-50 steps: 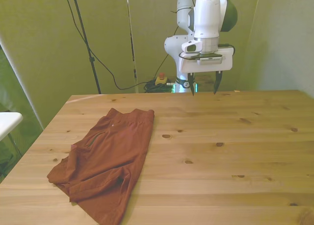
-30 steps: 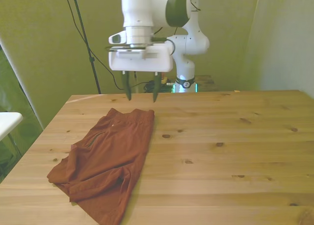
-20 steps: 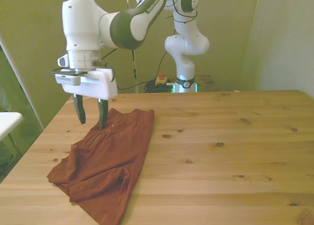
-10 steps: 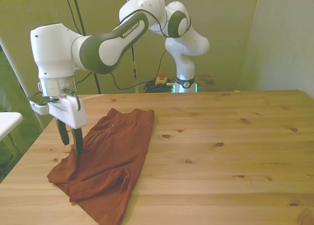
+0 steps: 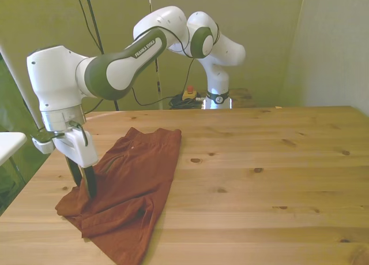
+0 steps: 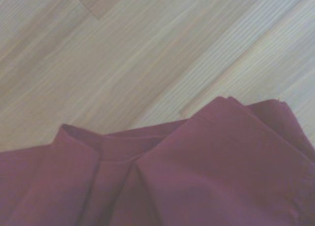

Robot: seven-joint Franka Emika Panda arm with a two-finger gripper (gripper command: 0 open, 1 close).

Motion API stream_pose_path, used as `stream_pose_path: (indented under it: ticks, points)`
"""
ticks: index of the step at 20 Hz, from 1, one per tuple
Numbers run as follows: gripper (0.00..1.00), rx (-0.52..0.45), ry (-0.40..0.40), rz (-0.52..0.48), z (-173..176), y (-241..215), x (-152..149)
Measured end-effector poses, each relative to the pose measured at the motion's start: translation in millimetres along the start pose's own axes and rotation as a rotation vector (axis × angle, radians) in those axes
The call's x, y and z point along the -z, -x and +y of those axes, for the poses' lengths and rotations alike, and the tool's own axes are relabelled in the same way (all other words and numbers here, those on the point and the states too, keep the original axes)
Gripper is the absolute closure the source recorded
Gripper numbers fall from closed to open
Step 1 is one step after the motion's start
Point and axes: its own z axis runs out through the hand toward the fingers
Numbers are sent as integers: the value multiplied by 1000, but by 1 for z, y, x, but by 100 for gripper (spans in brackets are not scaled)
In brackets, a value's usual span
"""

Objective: Unfold the shorts

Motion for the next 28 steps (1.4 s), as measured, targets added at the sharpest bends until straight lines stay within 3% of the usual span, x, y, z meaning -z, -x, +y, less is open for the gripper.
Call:
stream_pose_path:
  ticks: [14, 28]
  points:
    - [100, -1, 22, -9, 6, -6, -15]
    - [100, 87, 19, -8, 7, -8, -10]
